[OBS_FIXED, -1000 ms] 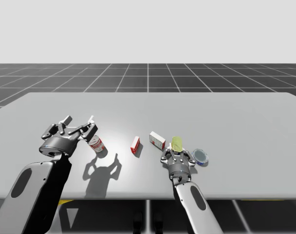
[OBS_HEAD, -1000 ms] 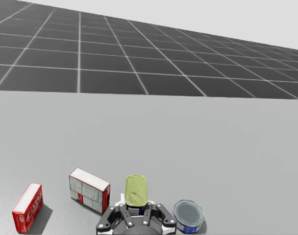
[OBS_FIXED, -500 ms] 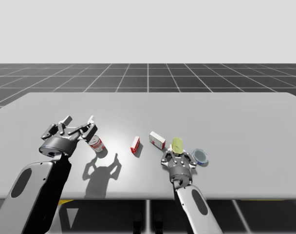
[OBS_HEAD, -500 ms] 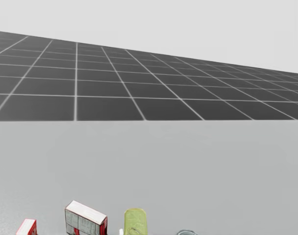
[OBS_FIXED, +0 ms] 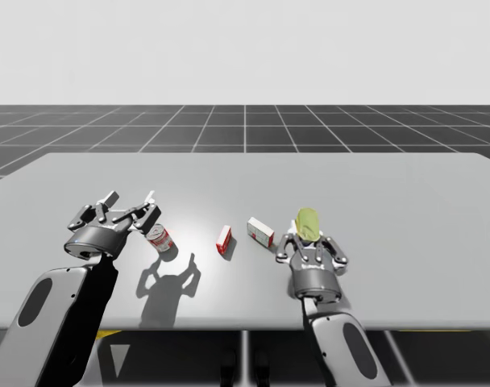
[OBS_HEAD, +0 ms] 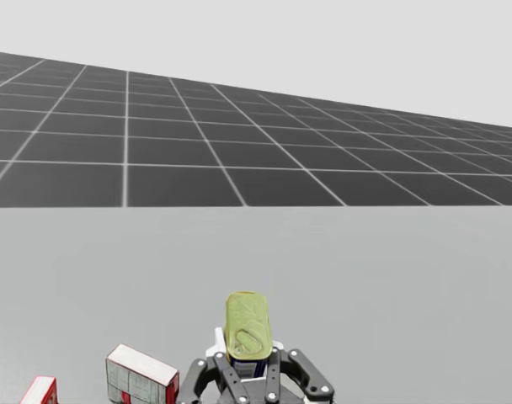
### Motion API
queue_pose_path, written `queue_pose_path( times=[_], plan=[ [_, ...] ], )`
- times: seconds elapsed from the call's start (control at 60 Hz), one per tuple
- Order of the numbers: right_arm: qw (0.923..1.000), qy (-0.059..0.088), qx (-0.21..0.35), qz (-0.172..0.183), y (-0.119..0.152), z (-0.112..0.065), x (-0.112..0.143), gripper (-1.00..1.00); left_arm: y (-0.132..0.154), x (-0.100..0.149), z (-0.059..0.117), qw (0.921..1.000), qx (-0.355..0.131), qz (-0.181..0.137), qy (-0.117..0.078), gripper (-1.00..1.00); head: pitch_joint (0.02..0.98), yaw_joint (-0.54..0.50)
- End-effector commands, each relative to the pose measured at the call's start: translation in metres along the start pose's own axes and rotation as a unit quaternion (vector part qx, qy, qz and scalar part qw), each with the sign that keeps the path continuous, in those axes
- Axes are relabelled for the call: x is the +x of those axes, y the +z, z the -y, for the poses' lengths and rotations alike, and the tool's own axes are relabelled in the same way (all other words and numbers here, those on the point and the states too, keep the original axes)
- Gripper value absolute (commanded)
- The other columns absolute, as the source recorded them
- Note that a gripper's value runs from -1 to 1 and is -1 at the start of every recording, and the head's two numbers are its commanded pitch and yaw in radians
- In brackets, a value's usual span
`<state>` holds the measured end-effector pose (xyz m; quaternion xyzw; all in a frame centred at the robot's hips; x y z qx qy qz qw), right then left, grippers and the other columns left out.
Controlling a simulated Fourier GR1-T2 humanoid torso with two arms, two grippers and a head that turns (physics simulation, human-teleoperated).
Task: Pick up the potted meat can and lift it.
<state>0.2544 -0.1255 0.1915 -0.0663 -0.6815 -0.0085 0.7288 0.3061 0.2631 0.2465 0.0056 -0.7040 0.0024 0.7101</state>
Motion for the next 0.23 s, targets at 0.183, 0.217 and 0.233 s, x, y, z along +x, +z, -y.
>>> queue_pose_path(
  times=[0.183, 0.217, 0.233],
  plan=[
    [0.9897, -0.020, -0.033, 0.138, 0.004, 0.014, 0.100, 1.00, 0.000, 0.001, -0.001, 1.0000, 0.002, 0.001, 0.001, -1.00, 0.440, -0.32],
    [0.9876, -0.019, -0.034, 0.152, 0.006, 0.015, 0.107, 1.00, 0.000, 0.001, -0.002, 1.0000, 0.002, 0.001, 0.002, -1.00, 0.440, -0.32],
    [0.9866, -0.017, -0.034, 0.159, 0.006, 0.015, 0.109, 1.00, 0.000, 0.001, -0.002, 1.0000, 0.002, 0.001, 0.002, -1.00, 0.440, -0.32]
  ],
)
